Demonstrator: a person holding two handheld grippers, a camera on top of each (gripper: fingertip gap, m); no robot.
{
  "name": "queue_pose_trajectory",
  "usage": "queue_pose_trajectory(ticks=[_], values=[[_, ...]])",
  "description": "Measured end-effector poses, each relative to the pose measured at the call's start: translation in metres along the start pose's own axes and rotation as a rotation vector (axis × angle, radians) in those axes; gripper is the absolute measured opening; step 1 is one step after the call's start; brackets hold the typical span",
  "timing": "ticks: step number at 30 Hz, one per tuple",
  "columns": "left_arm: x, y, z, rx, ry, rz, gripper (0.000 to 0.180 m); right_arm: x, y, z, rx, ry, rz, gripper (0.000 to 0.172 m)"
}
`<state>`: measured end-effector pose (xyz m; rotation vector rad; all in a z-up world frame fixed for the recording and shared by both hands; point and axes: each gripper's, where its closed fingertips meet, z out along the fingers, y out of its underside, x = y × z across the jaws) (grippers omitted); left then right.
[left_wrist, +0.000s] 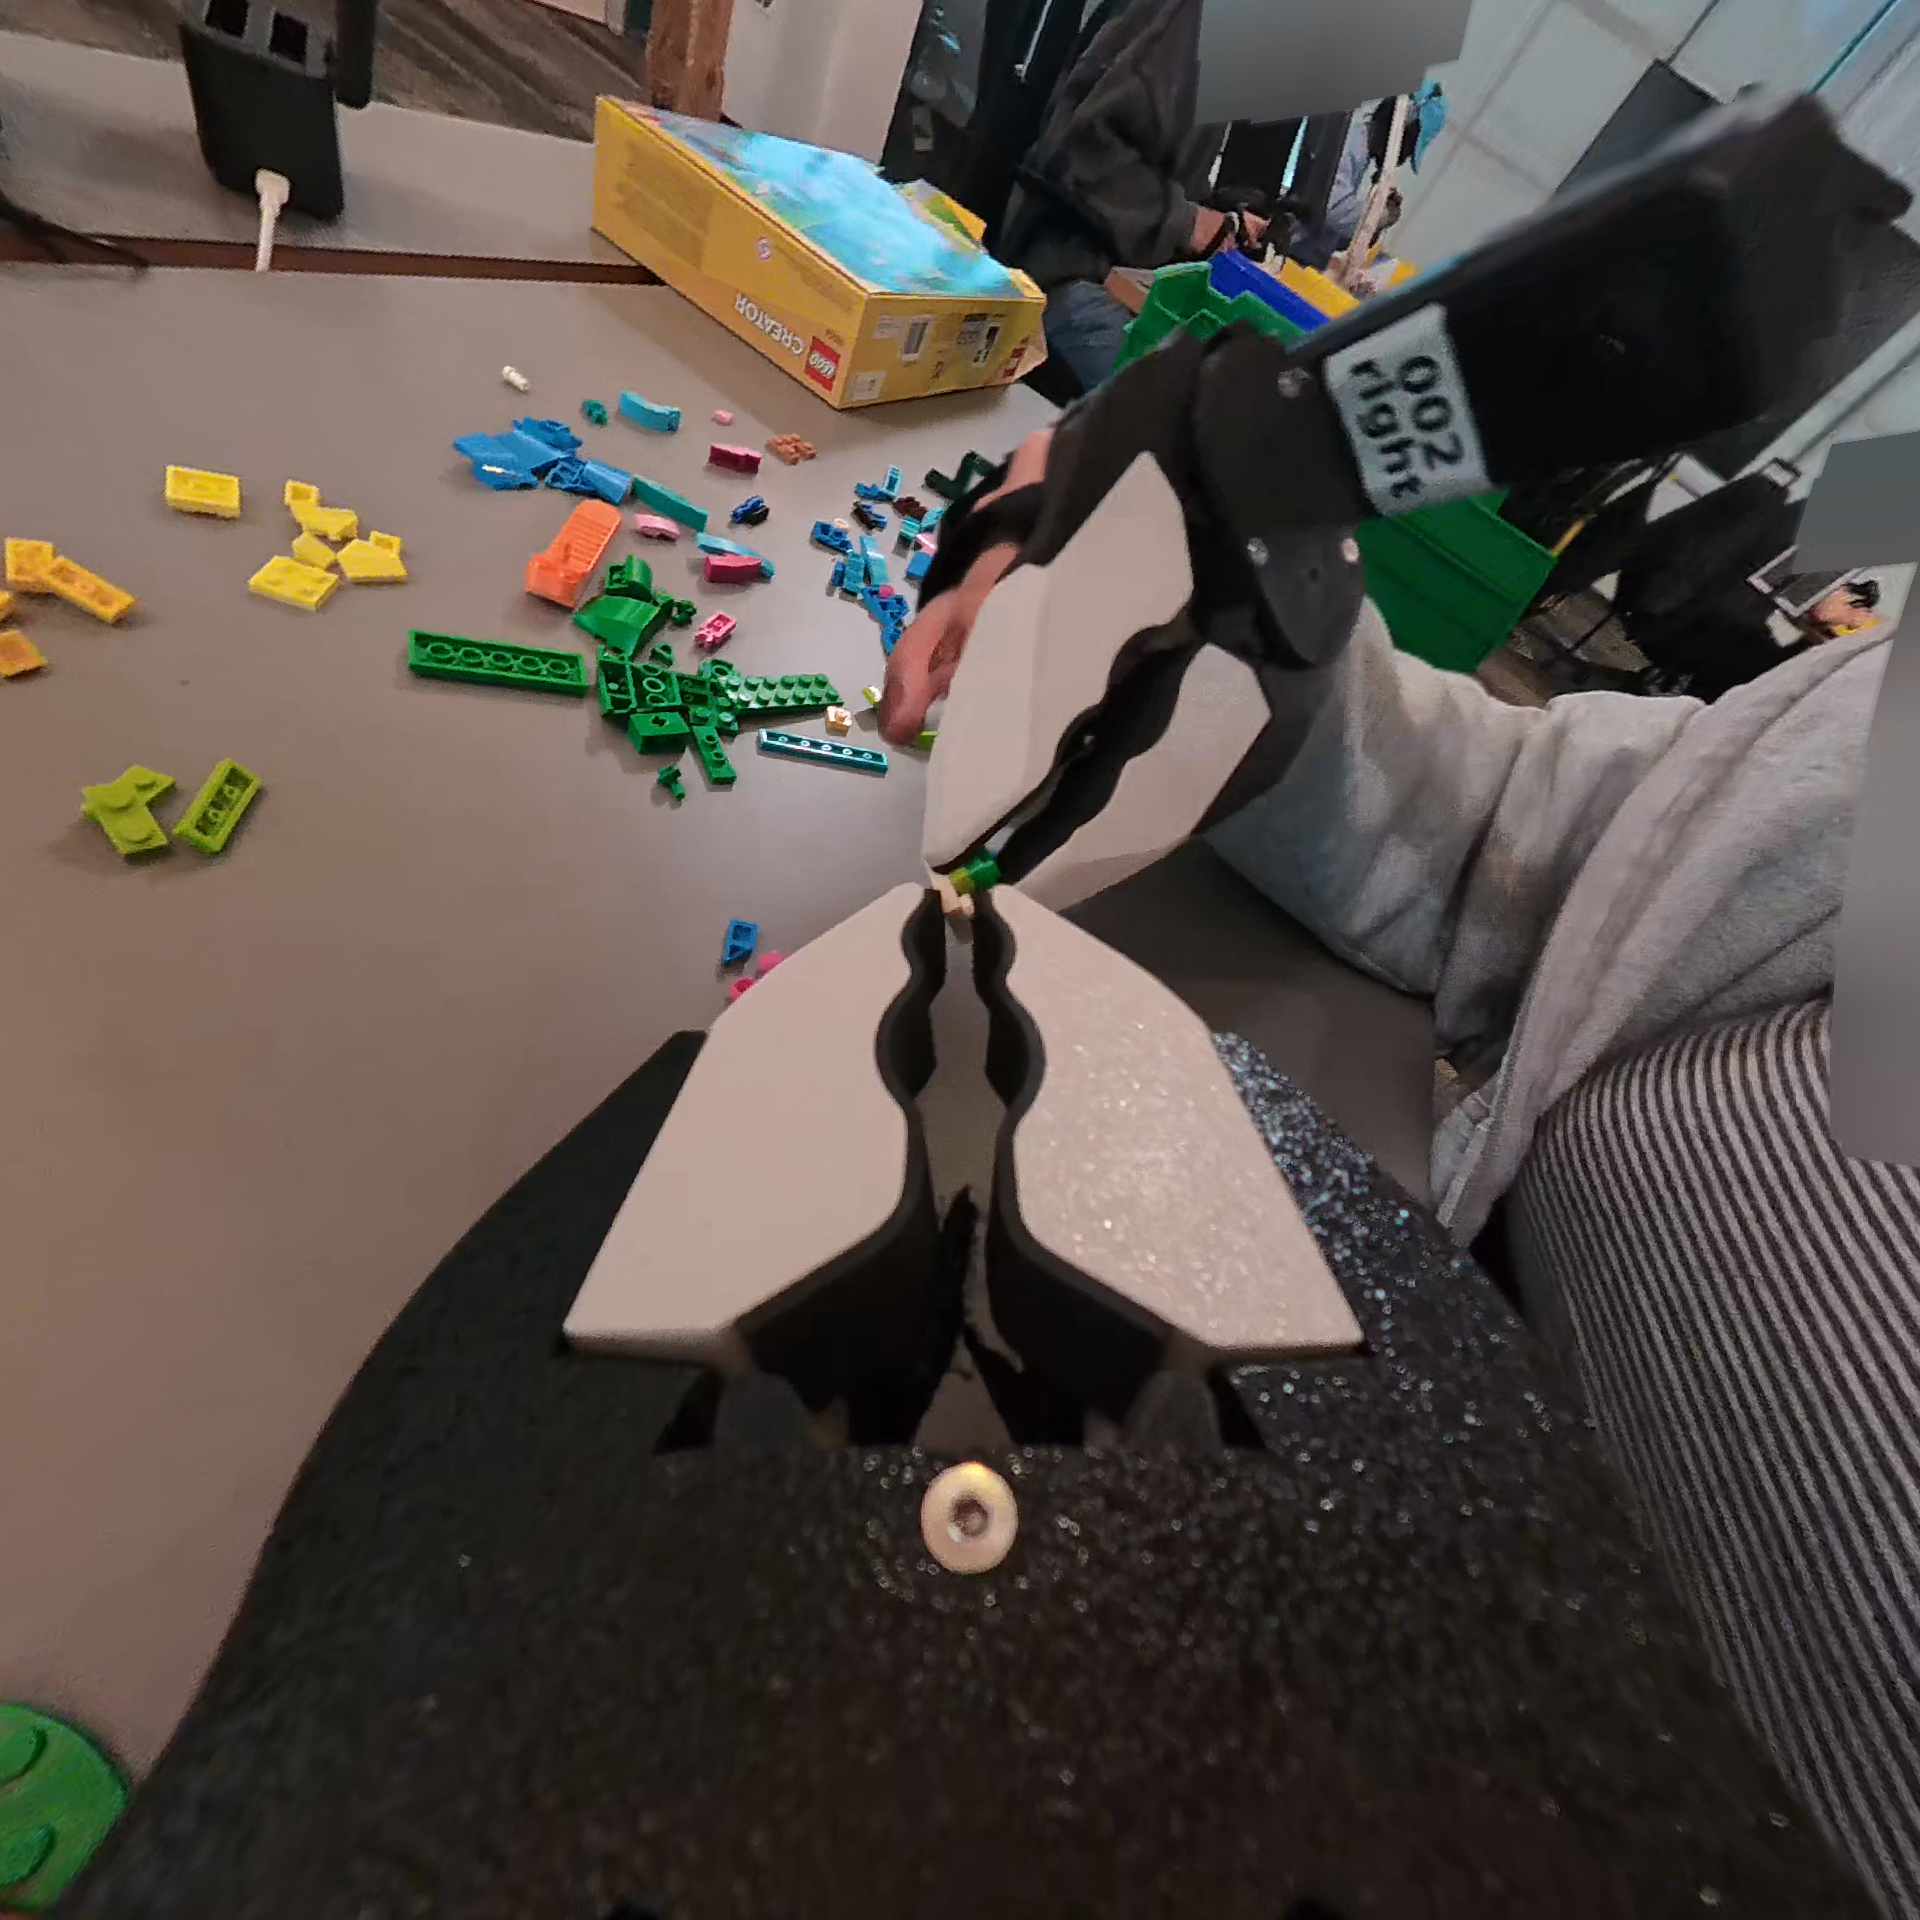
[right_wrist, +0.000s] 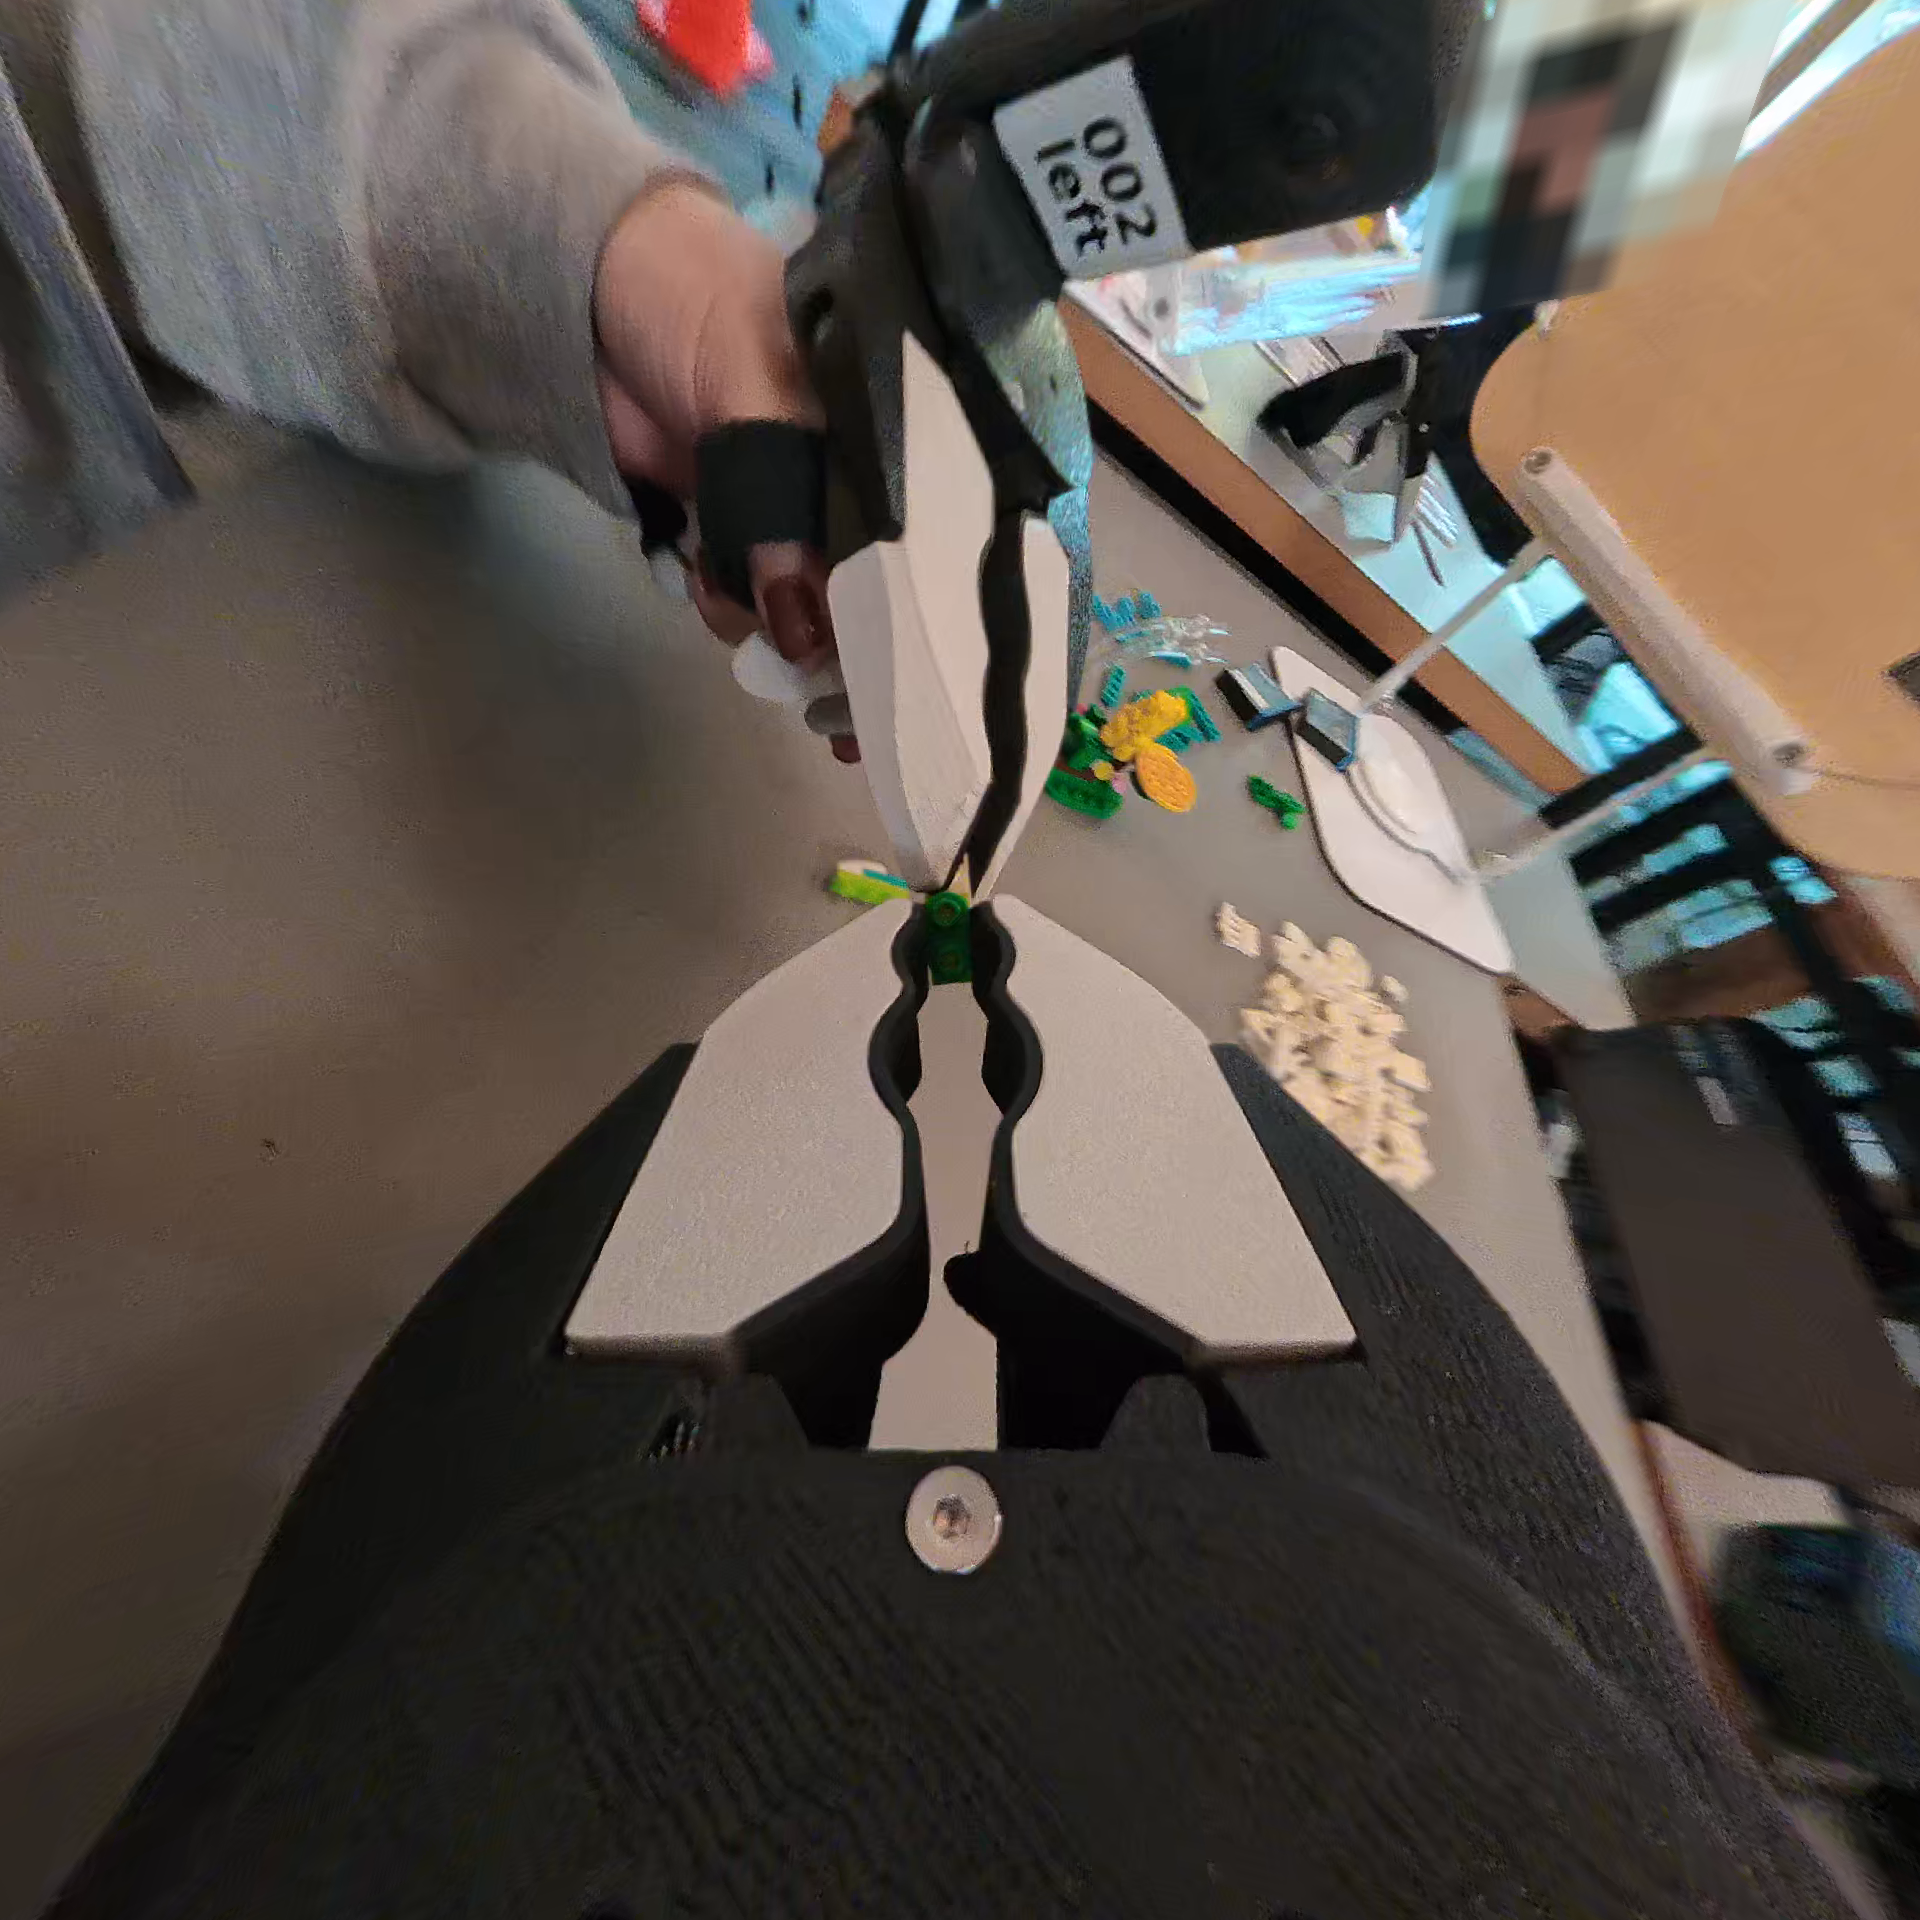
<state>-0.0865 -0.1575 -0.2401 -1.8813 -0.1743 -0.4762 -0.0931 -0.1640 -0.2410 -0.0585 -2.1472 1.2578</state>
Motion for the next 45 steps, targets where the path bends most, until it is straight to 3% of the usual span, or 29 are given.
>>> queue_pose_trajectory(ticks=[6, 8, 10, 15, 18, 21, 26, 29, 31, 35, 41, 43, 45], values=[[0.009, -0.002, -0.001, 0.009, 0.042, 0.021, 0.005, -0.004, -0.01, -0.007, 0.17, -0.119, 0.23, 0.006], [-0.01, 0.005, -0.006, -0.032, -0.087, 0.089, 0.004, -0.001, -0.025, -0.018, 0.299, -0.169, 0.335, 0.006], [0.0, -0.006, -0.013, 0.05, 0.009, 0.017, 0.004, 0.015, -0.031, -0.032, 0.375, -0.131, 0.381, 0.006], [0.0, -0.006, -0.012, 0.016, -0.022, 0.089, 0.004, 0.024, -0.018, -0.032, 0.292, -0.033, 0.285, 0.006], [-0.003, 0.0, -0.008, -0.017, -0.07, 0.172, 0.004, 0.012, 0.001, -0.02, 0.11, -0.056, 0.19, 0.006], [-0.023, 0.002, -0.008, -0.053, -0.203, 0.217, 0.004, -0.008, 0.024, -0.015, -0.098, -0.156, 0.145, 0.006], [-0.069, -0.012, -0.005, -0.07, -0.48, 0.222, 0.004, -0.034, 0.036, -0.018, -0.243, -0.309, 0.181, 0.006], [-0.119, -0.042, -0.006, -0.146, -0.705, 0.287, 0.004, -0.039, 0.04, -0.014, -0.264, -0.323, 0.168, 0.006], [-0.153, -0.056, -0.004, -0.238, -0.782, 0.256, 0.004, -0.039, 0.04, -0.011, -0.266, -0.313, 0.147, 0.006], [-0.193, -0.055, 0.014, -0.376, -0.674, -0.009, 0.004, -0.03, 0.04, -0.009, -0.258, -0.245, 0.092, 0.006], [-0.249, -0.041, -0.001, -0.561, -0.853, -0.05, 0.006, -0.022, 0.043, -0.011, -0.227, -0.209, 0.118, 0.006], [-0.25, -0.033, -0.001, -0.633, -0.843, -0.056, 0.04, -0.021, 0.044, -0.01, -0.227, -0.204, 0.116, 0.006], [-0.25, -0.033, 0.0, -0.648, -0.838, -0.064, 0.046, -0.02, 0.043, -0.01, -0.222, -0.195, 0.115, 0.006]])
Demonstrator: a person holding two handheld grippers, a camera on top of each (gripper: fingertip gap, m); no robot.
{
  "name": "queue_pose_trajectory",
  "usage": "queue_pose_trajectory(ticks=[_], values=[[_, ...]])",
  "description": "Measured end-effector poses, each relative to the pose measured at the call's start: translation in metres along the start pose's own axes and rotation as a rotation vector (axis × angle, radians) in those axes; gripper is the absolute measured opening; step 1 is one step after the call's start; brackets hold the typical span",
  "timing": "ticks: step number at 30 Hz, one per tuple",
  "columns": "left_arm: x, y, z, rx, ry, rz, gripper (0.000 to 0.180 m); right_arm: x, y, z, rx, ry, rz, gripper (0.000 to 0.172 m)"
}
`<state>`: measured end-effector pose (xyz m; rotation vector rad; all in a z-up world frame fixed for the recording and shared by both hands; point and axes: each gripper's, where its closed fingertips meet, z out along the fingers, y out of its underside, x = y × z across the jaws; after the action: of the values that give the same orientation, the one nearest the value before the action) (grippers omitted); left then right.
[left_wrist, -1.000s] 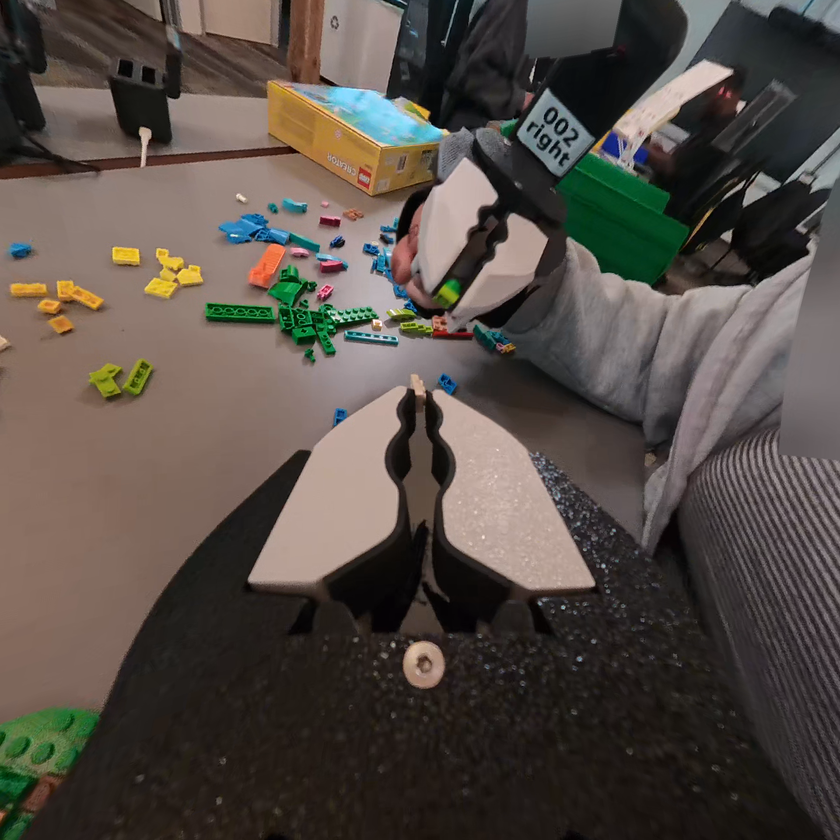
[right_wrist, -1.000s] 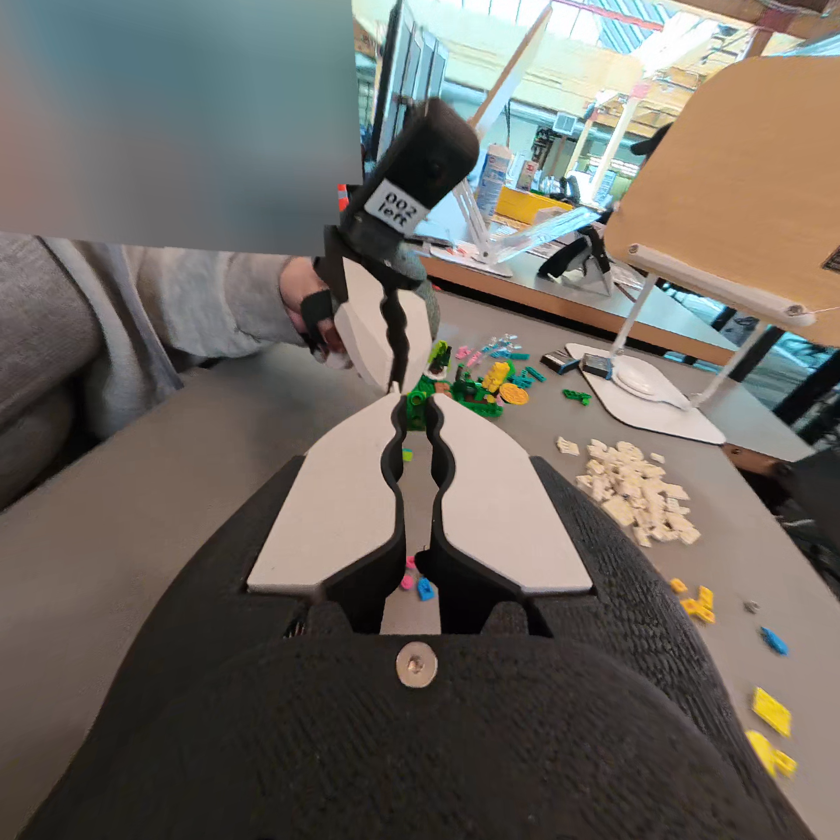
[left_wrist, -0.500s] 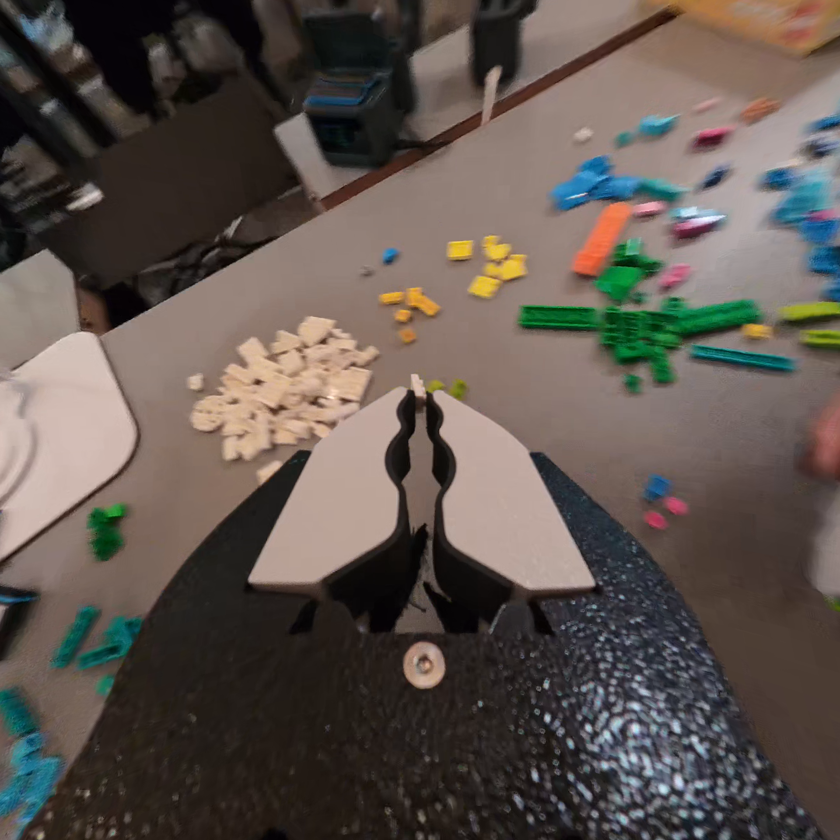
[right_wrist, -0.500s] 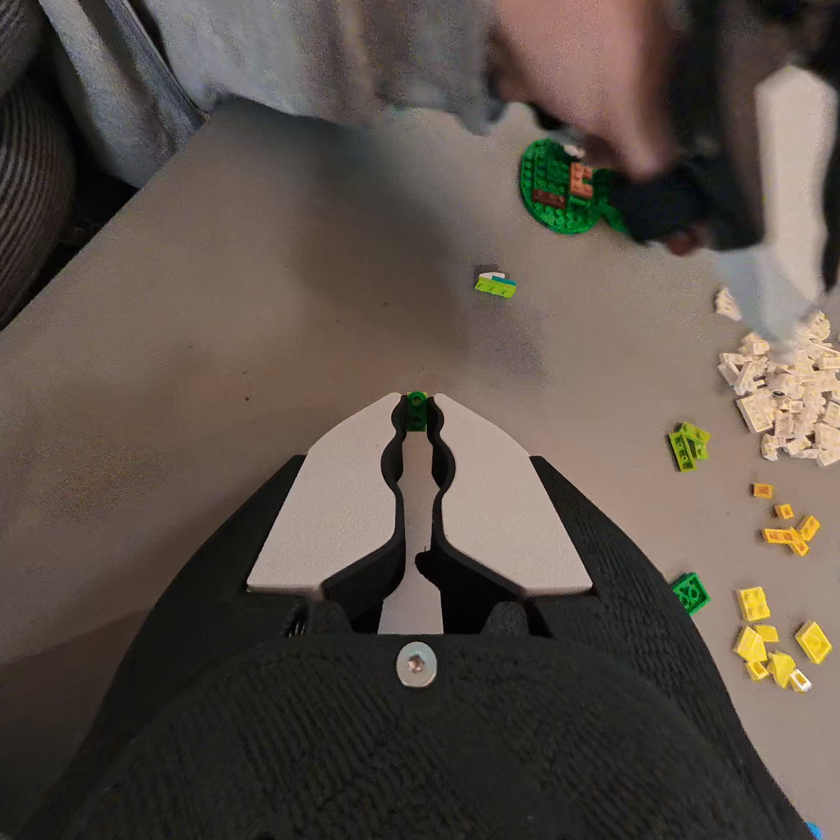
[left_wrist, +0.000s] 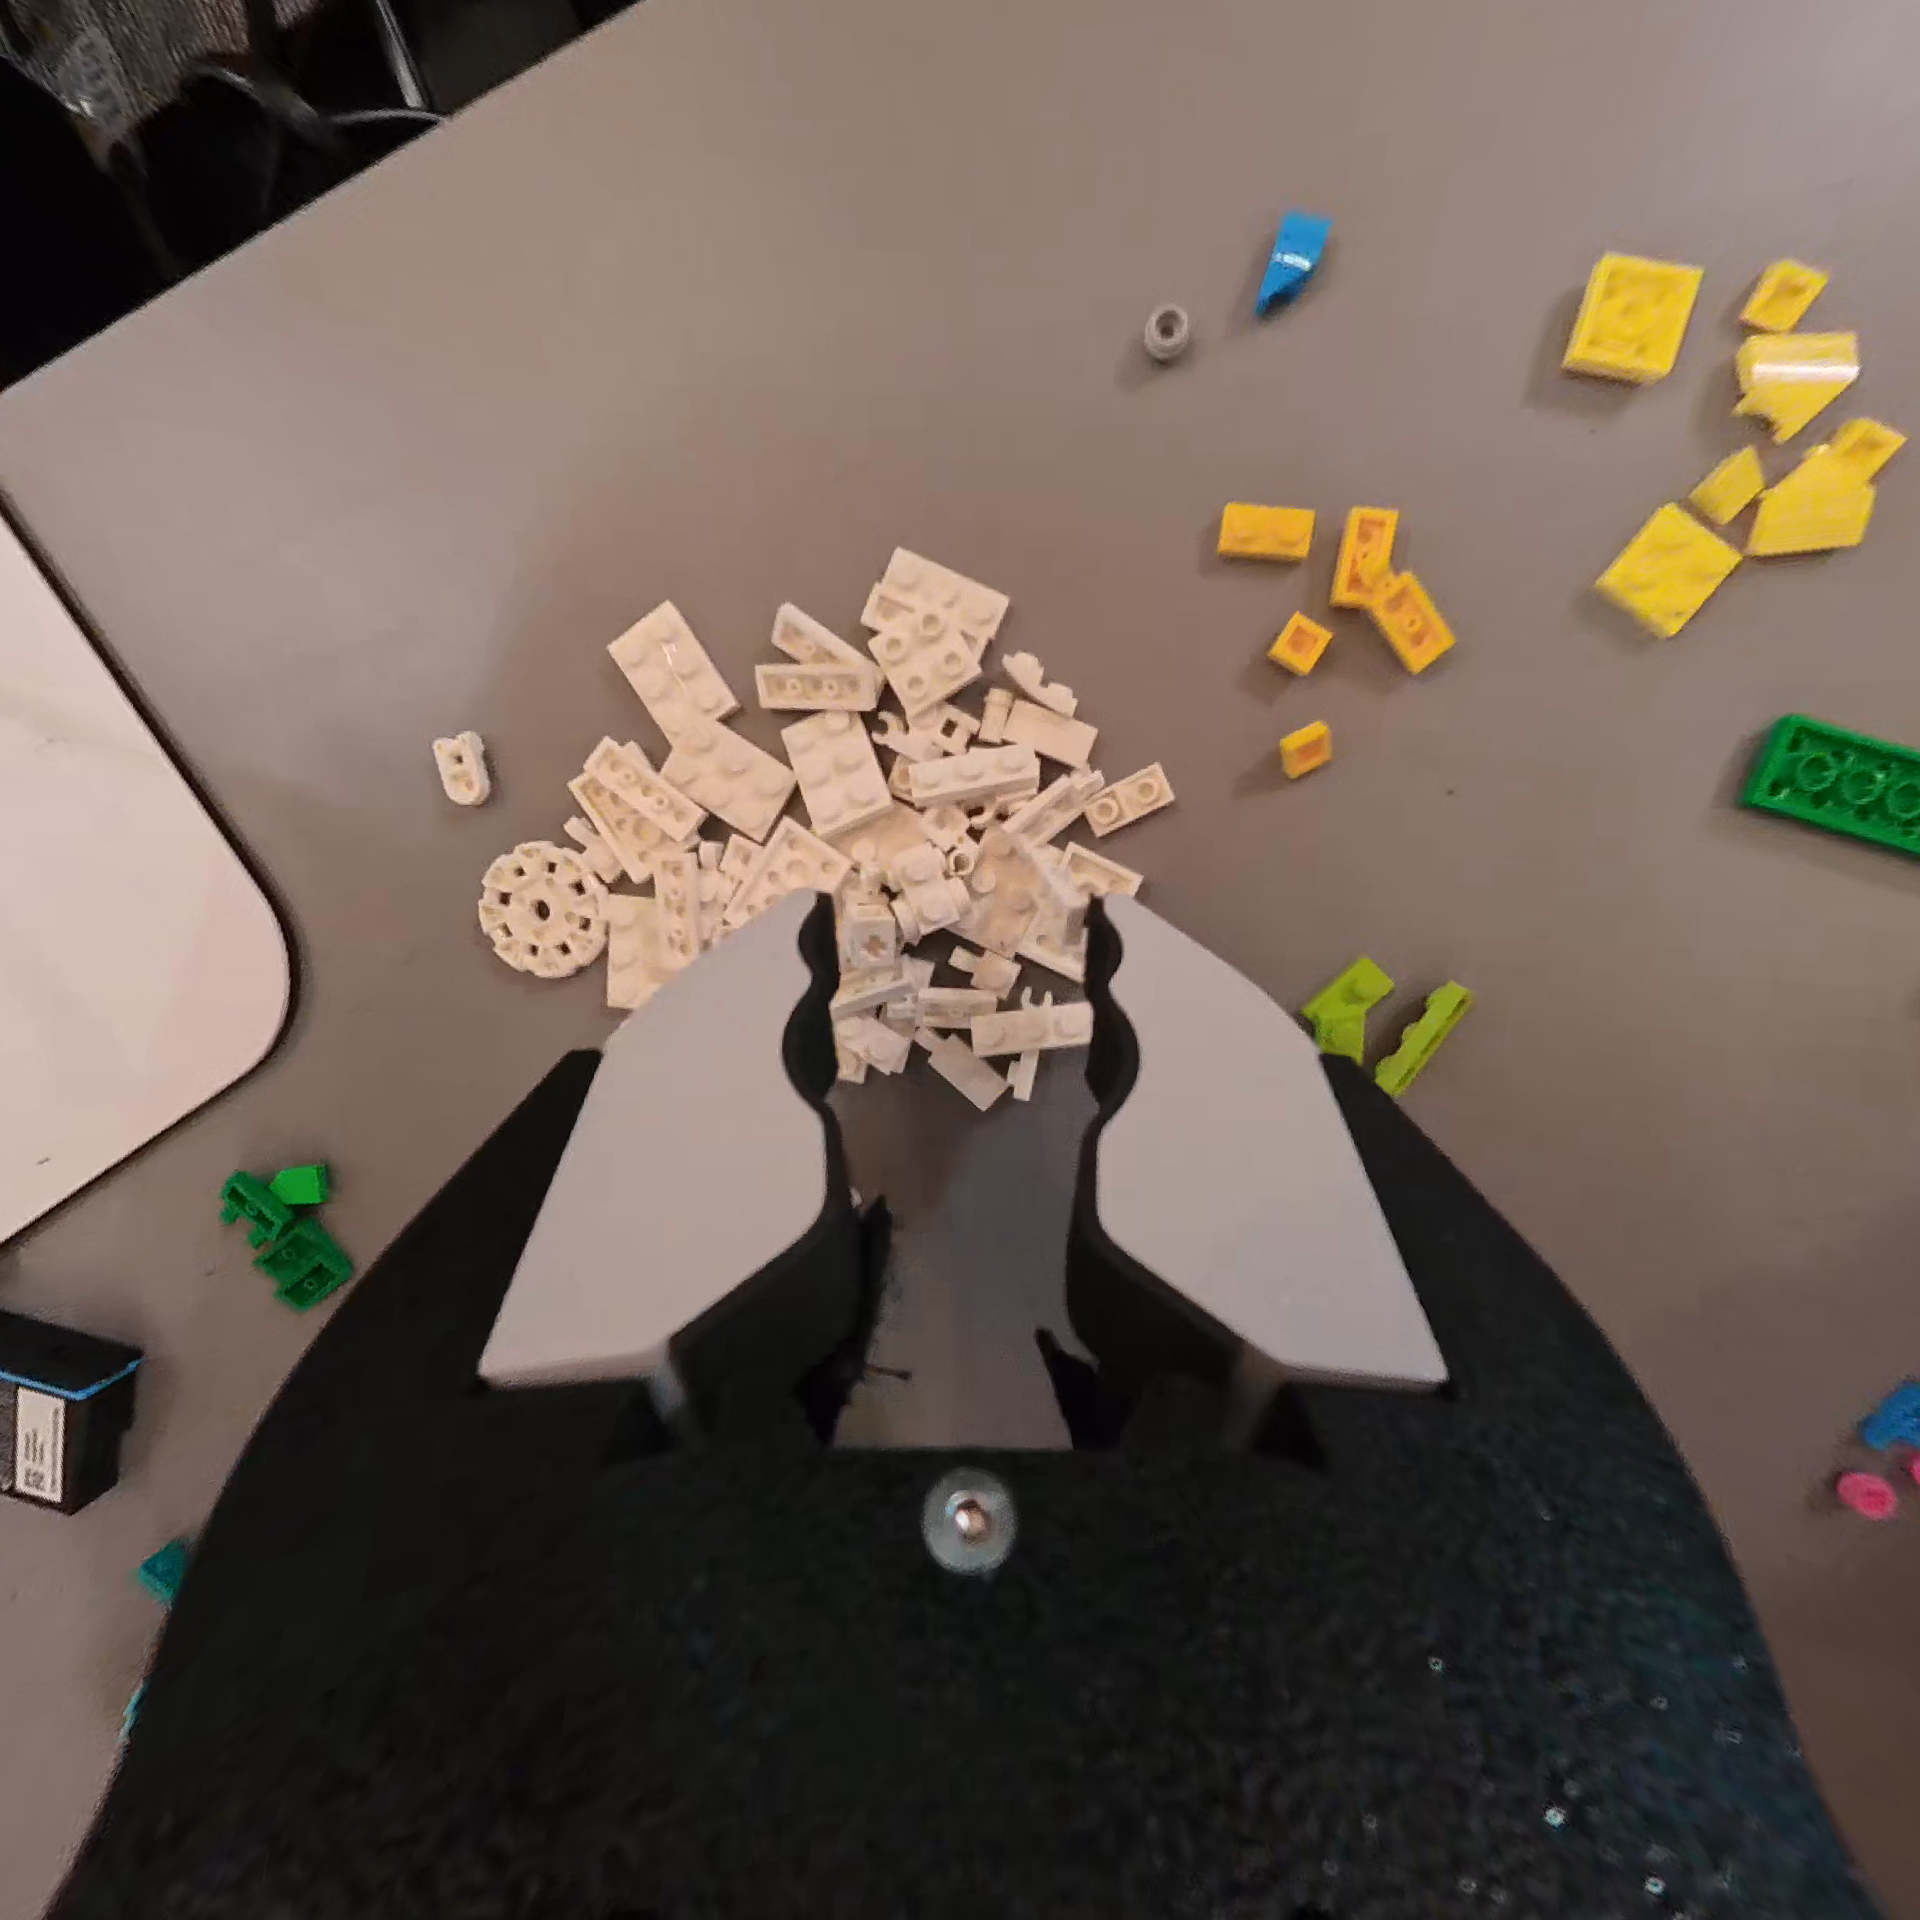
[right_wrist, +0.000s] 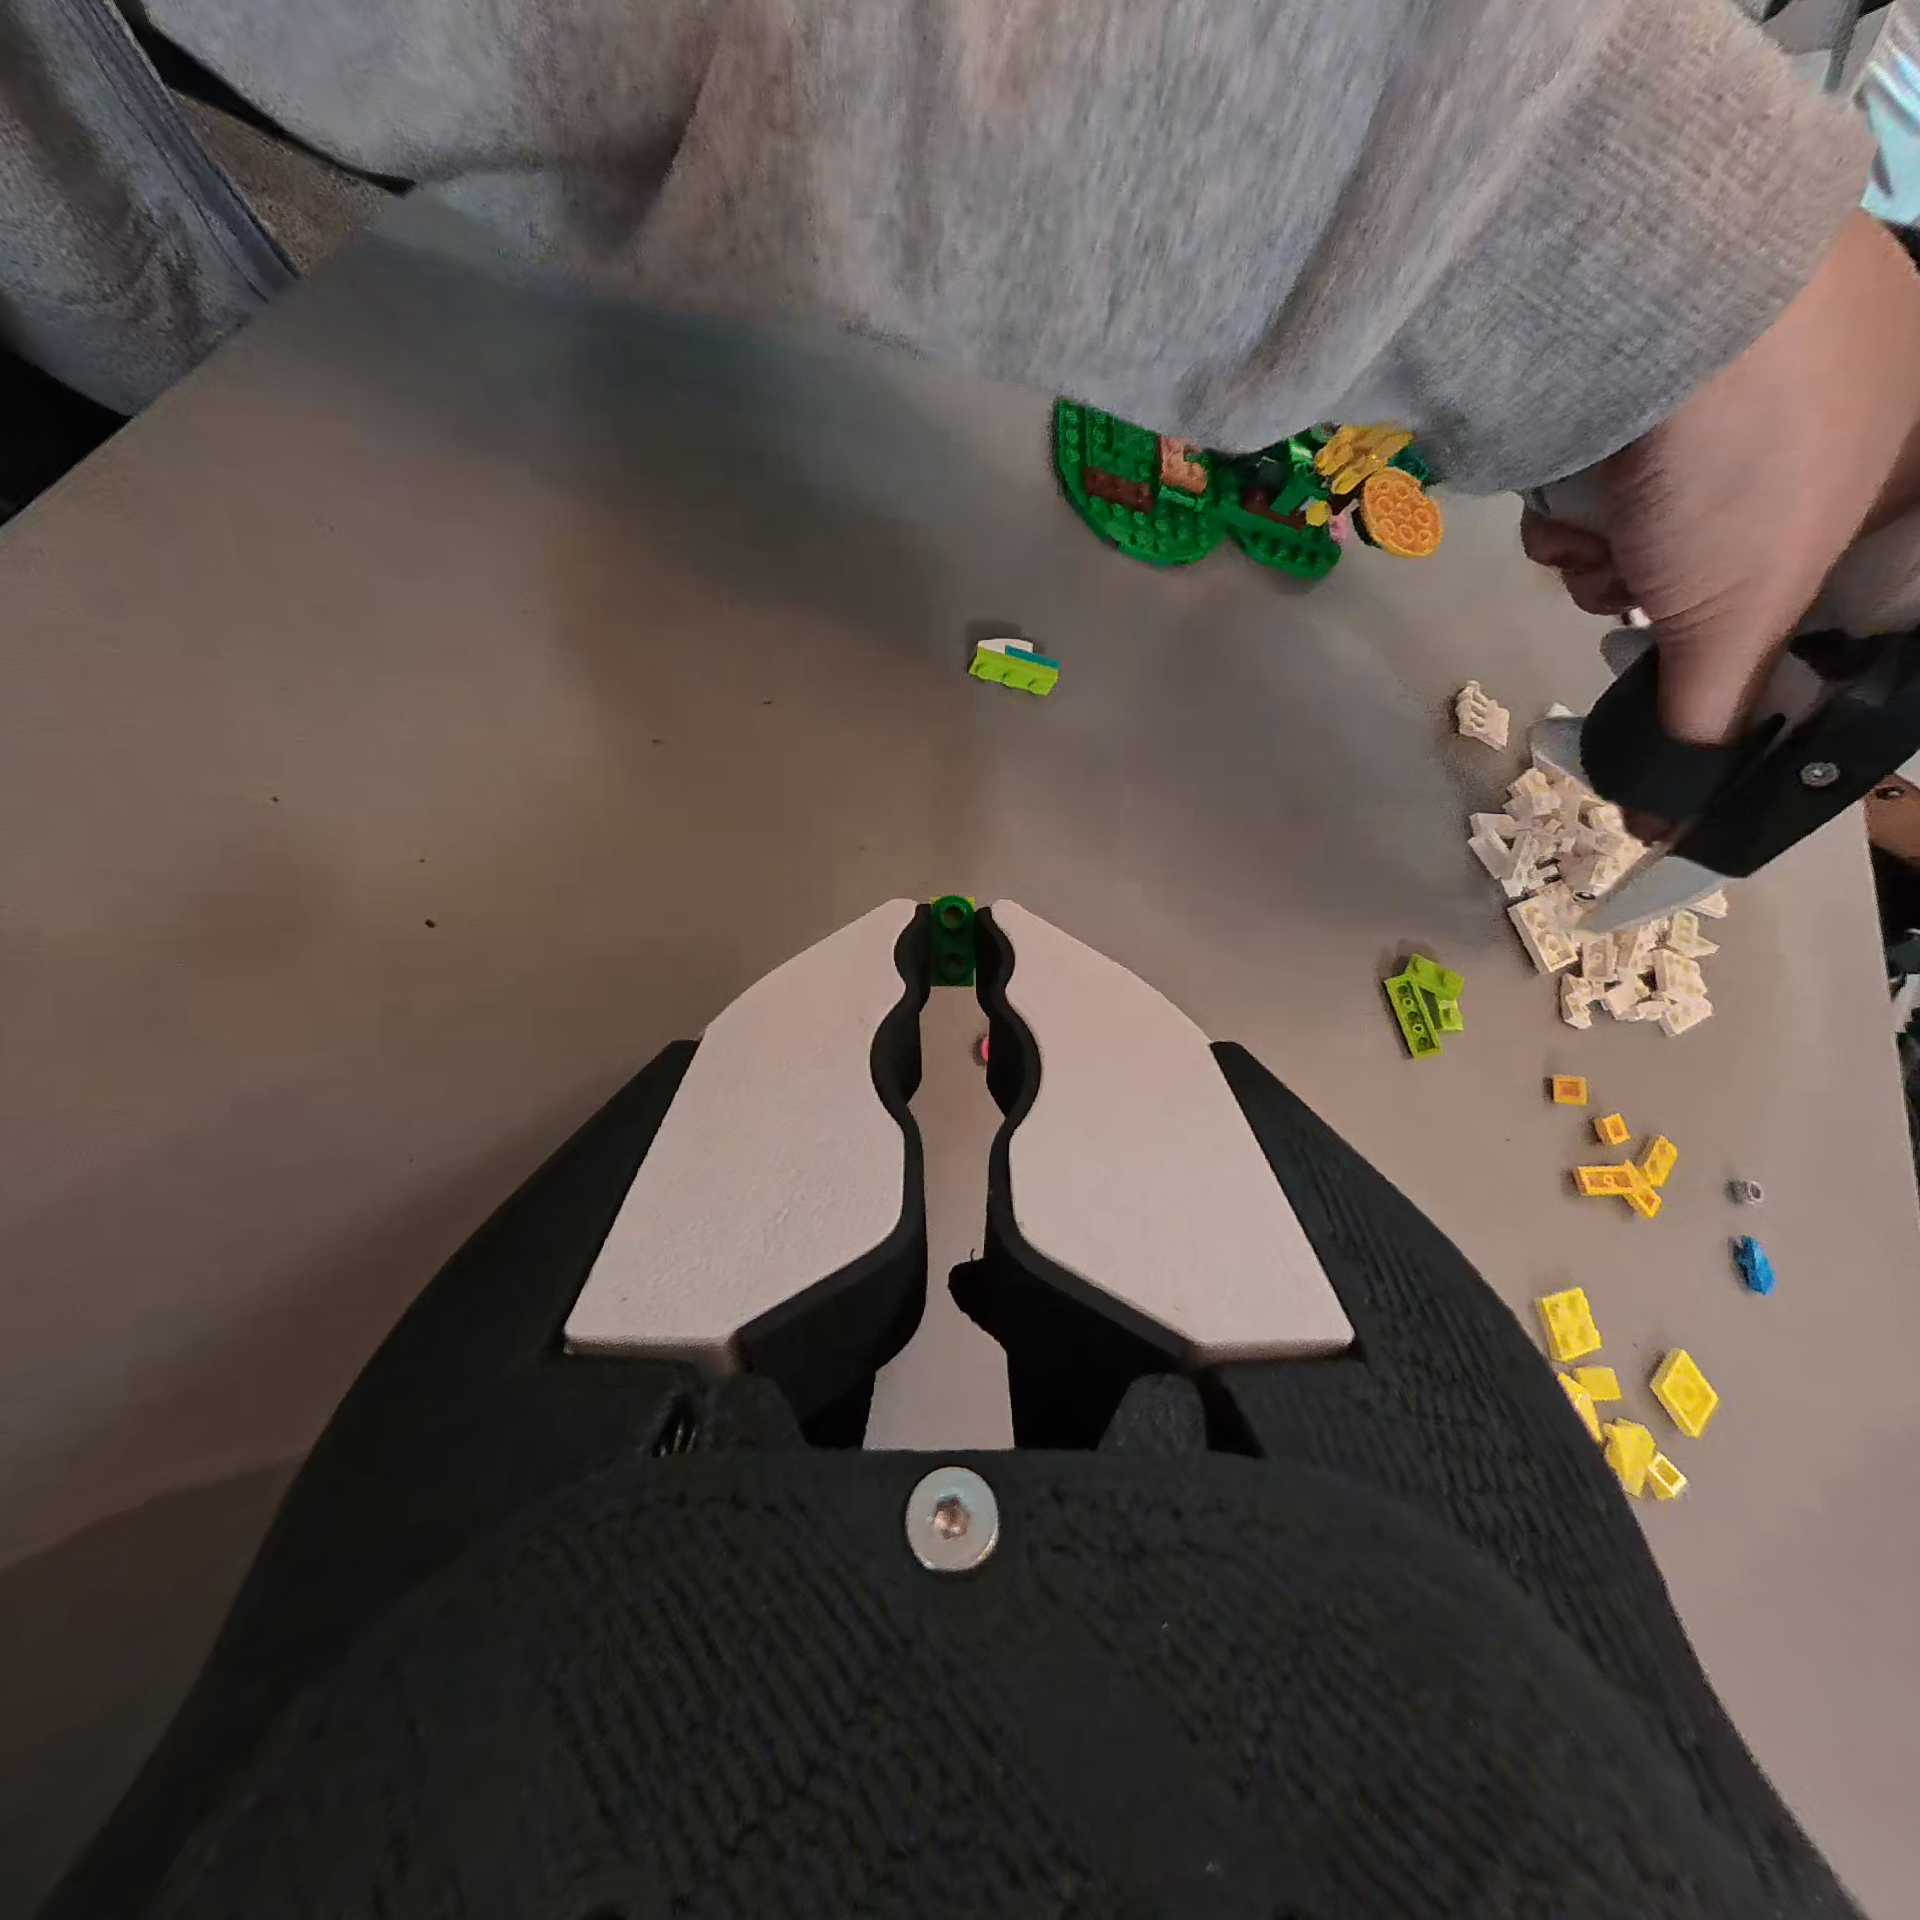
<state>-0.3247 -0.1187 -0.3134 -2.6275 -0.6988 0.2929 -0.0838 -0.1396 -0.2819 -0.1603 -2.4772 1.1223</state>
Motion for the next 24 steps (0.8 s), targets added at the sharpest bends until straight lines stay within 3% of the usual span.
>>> queue_pose_trajectory(ticks=[5, 9, 12, 16, 18, 20, 24], values=[[0.003, -0.006, -0.019, 0.058, -0.021, 0.001, 0.047, 0.014, -0.001, -0.003, 0.04, 0.089, 0.004, 0.006], [0.053, -0.015, -0.083, 0.378, 0.068, 0.17, 0.038, 0.03, -0.006, -0.014, 0.133, 0.172, 0.034, 0.006], [0.108, 0.006, -0.136, 0.626, 0.248, 0.313, 0.023, 0.042, -0.02, -0.029, 0.274, 0.226, 0.077, 0.006], [0.166, 0.05, -0.185, 0.78, 0.669, 0.281, 0.024, 0.044, -0.041, -0.048, 0.412, 0.269, 0.033, 0.006], [0.176, 0.063, -0.201, 0.887, 0.736, 0.297, 0.024, 0.039, -0.053, -0.053, 0.458, 0.238, 0.043, 0.006], [0.181, 0.074, -0.2, 0.909, 0.717, 0.309, 0.022, 0.035, -0.065, -0.058, 0.522, 0.208, 0.06, 0.006], [0.207, 0.086, -0.218, 0.905, 1.071, 0.121, 0.035, 0.02, -0.085, -0.067, 0.63, 0.101, 0.084, 0.006]])
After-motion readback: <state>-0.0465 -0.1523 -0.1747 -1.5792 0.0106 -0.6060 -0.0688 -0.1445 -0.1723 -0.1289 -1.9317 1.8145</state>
